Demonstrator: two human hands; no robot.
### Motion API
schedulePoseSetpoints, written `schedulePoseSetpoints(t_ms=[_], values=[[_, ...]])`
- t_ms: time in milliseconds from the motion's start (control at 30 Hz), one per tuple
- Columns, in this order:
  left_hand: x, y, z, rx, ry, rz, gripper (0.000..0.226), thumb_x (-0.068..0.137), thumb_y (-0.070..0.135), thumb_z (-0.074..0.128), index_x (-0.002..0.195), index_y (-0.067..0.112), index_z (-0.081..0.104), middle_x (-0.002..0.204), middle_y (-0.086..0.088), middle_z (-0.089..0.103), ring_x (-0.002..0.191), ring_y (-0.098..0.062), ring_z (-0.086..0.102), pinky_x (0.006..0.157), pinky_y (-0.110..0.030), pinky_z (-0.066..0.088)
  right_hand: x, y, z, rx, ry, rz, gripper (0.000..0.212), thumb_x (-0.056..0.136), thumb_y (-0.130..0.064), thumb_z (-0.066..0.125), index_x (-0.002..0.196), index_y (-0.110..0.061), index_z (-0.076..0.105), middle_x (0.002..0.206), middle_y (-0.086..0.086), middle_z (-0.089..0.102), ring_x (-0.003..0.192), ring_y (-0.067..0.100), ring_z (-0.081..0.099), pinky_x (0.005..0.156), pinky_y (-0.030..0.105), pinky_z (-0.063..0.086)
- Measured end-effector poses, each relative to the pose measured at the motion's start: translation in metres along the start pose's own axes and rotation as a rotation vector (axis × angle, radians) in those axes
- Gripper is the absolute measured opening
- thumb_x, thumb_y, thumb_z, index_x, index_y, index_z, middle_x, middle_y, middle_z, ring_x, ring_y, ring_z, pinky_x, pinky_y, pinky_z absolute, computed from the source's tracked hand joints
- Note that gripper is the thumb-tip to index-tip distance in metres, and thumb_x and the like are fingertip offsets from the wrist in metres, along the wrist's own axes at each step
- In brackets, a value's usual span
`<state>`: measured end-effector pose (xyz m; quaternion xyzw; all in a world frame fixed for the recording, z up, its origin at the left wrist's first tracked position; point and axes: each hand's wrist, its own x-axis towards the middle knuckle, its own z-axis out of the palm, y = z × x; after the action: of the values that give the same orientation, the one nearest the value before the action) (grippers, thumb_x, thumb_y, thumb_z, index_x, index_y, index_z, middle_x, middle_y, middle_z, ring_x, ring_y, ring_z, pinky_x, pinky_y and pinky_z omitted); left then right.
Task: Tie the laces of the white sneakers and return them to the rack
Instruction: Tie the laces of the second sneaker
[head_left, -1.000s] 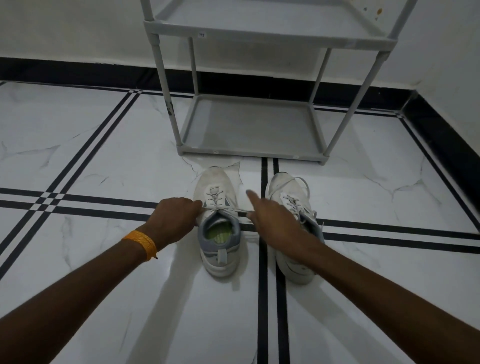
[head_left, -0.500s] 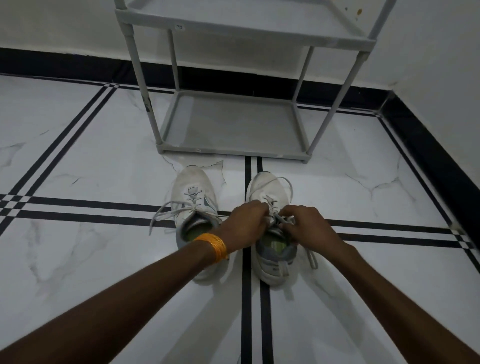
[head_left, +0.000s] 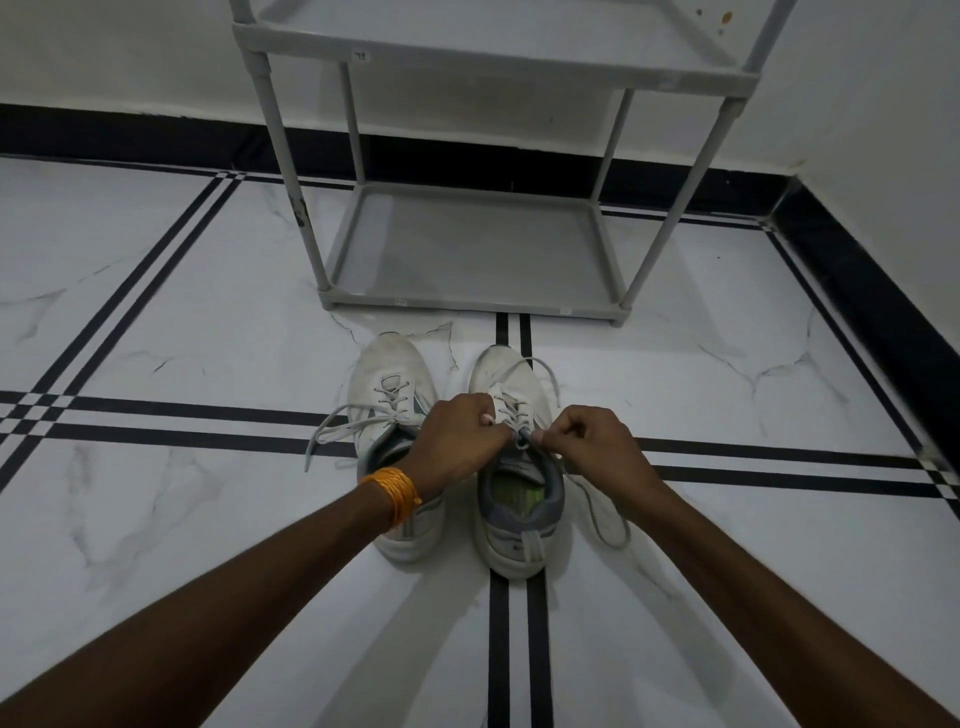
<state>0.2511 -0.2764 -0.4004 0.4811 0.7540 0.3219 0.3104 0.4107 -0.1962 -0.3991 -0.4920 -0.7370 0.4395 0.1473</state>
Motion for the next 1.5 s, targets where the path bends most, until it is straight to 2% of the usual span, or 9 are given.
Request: schedulePoseSetpoints(t_ms=[100, 167, 367, 767, 867, 1033, 1200, 1333, 1500], values=[[0.002, 0.000, -0.002, -0.109, 0.043, -0.032, 0.037, 0.070, 0.011, 0.074, 0.054, 0.017, 0.041, 0.055, 0.000, 0.051, 0.055, -0.014, 0.049, 0.050, -0.035, 0.041, 0.002, 0.004, -0.003, 0.094, 0.108, 0.055, 0.042, 0.065, -0.020, 0.086, 0.053, -0.016, 0.046, 0.050, -0.002, 0.049, 0.046, 0.009, 0.047, 0.046, 0.027, 0.044], [0.002, -0.002, -0.004, -0.162, 0.050, -0.046, 0.045, 0.067, 0.007, 0.082, 0.049, 0.022, 0.043, 0.050, 0.009, 0.053, 0.050, -0.007, 0.054, 0.045, -0.023, 0.044, 0.002, 0.007, -0.005, 0.130, 0.132, 0.075, 0.051, 0.058, -0.018, 0.090, 0.050, -0.019, 0.039, 0.049, 0.001, 0.042, 0.046, 0.012, 0.045, 0.044, 0.031, 0.046], [-0.001, 0.003, 0.001, -0.057, 0.142, 0.029, 0.050, 0.061, 0.008, 0.086, 0.046, 0.026, 0.042, 0.048, 0.015, 0.049, 0.047, 0.001, 0.046, 0.044, -0.004, 0.037, -0.001, 0.007, 0.004, 0.054, 0.193, 0.042, 0.056, 0.056, -0.022, 0.089, 0.045, -0.021, 0.034, 0.045, -0.005, 0.042, 0.049, 0.016, 0.046, 0.049, 0.031, 0.040], [-0.002, -0.002, 0.003, 0.072, 0.158, 0.086, 0.046, 0.060, 0.019, 0.088, 0.051, 0.028, 0.044, 0.055, 0.009, 0.054, 0.054, -0.007, 0.052, 0.051, -0.019, 0.043, -0.009, 0.005, 0.011, 0.012, 0.239, 0.038, 0.051, 0.060, -0.022, 0.086, 0.046, -0.021, 0.037, 0.045, -0.005, 0.044, 0.045, 0.011, 0.043, 0.046, 0.028, 0.037], [-0.001, 0.003, -0.006, 0.094, 0.162, 0.110, 0.038, 0.062, 0.021, 0.087, 0.060, 0.019, 0.049, 0.060, 0.004, 0.055, 0.057, -0.012, 0.051, 0.052, -0.028, 0.047, -0.007, -0.010, 0.002, 0.016, 0.176, -0.028, 0.046, 0.069, -0.021, 0.082, 0.048, -0.019, 0.041, 0.046, -0.005, 0.044, 0.046, 0.010, 0.043, 0.046, 0.027, 0.042], [0.001, 0.038, -0.042, 0.428, 0.196, 0.325, 0.048, 0.078, 0.040, 0.074, 0.052, 0.027, 0.036, 0.055, 0.009, 0.040, 0.063, -0.015, 0.040, 0.057, -0.028, 0.033, -0.003, -0.049, -0.040, -0.099, 0.014, -0.146, 0.046, 0.082, -0.037, 0.071, 0.051, -0.017, 0.044, 0.046, -0.005, 0.041, 0.042, 0.007, 0.040, 0.050, 0.023, 0.036], [-0.011, 0.070, -0.060, 0.593, 0.138, 0.642, 0.038, 0.085, 0.045, 0.065, 0.060, 0.027, 0.044, 0.069, 0.012, 0.047, 0.100, -0.017, 0.044, 0.084, -0.036, 0.036, 0.000, -0.088, -0.077, -0.180, 0.108, -0.301, 0.043, 0.088, -0.039, 0.063, 0.057, -0.012, 0.051, 0.050, -0.001, 0.043, 0.047, 0.011, 0.041, 0.053, 0.025, 0.038], [-0.017, 0.079, -0.041, 0.552, -0.080, 0.860, 0.028, 0.088, 0.036, 0.065, 0.073, 0.013, 0.063, 0.084, 0.000, 0.060, 0.079, -0.013, 0.054, 0.069, -0.030, 0.049, 0.005, -0.113, -0.078, -0.208, 0.097, -0.433, 0.040, 0.089, -0.037, 0.063, 0.061, -0.009, 0.054, 0.052, -0.002, 0.046, 0.049, 0.010, 0.044, 0.055, 0.026, 0.039], [0.004, 0.075, -0.041, 0.928, 0.008, 0.844, 0.029, 0.097, 0.031, 0.052, 0.101, 0.006, 0.067, 0.107, -0.010, 0.063, 0.068, -0.021, 0.061, 0.064, -0.036, 0.055, 0.006, -0.122, -0.067, -0.268, 0.026, -0.500, 0.037, 0.089, -0.038, 0.063, 0.061, -0.014, 0.055, 0.052, -0.007, 0.050, 0.046, 0.004, 0.045, 0.052, 0.018, 0.038]])
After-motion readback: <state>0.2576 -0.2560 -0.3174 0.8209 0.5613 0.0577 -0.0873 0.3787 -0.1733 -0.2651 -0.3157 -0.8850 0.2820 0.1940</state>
